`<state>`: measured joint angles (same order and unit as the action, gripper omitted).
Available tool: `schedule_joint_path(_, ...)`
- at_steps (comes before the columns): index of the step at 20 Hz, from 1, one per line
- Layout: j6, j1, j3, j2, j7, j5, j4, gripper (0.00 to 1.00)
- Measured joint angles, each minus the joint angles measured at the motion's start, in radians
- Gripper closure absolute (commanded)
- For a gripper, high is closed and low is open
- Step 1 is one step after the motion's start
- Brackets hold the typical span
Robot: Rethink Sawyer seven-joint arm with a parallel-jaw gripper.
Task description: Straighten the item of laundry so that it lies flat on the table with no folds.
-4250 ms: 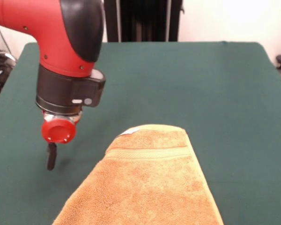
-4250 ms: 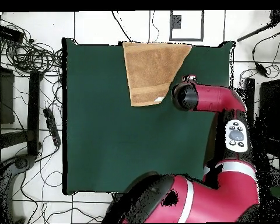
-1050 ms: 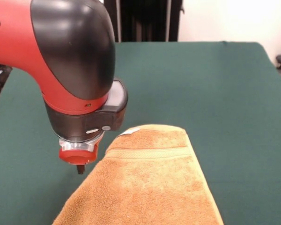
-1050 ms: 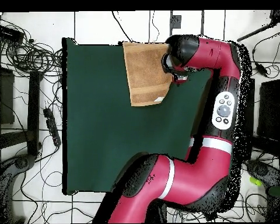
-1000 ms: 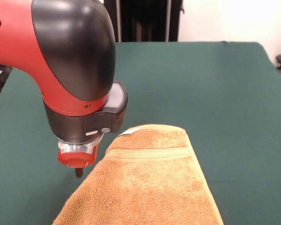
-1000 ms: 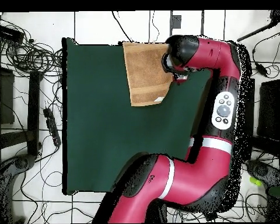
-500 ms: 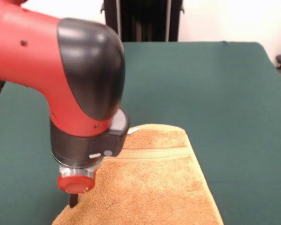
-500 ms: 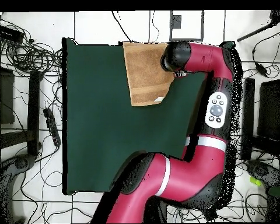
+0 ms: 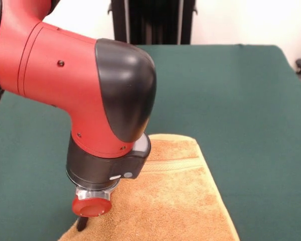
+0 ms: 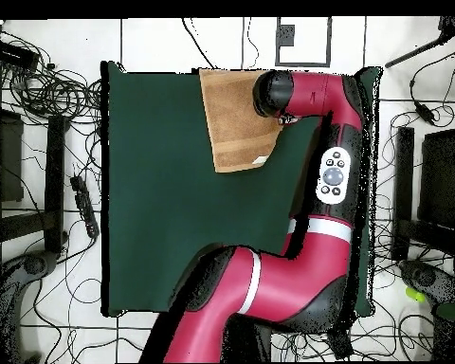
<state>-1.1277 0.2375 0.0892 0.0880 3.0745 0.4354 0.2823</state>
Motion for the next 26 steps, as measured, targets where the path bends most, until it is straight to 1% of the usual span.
schedule_joint_path(4, 0.035, -0.001, -0.016, -0.011, 0.000, -0.004, 0.030, 0.00)
schedule_joint_path(7, 0.086, -0.001, -0.027, -0.032, 0.000, -0.005, 0.079, 0.00)
schedule_joint_path(8, 0.133, -0.001, -0.032, -0.049, 0.000, -0.003, 0.119, 0.00)
schedule_joint_path(11, 0.190, -0.001, -0.037, -0.068, 0.000, -0.002, 0.165, 0.00)
schedule_joint_path(16, 0.236, 0.002, -0.038, -0.082, 0.000, -0.001, 0.198, 0.00)
schedule_joint_path(17, 0.252, 0.003, -0.038, -0.086, 0.000, -0.001, 0.206, 1.00)
schedule_joint_path(26, 0.291, 0.006, -0.037, -0.087, 0.000, -0.010, 0.210, 1.00)
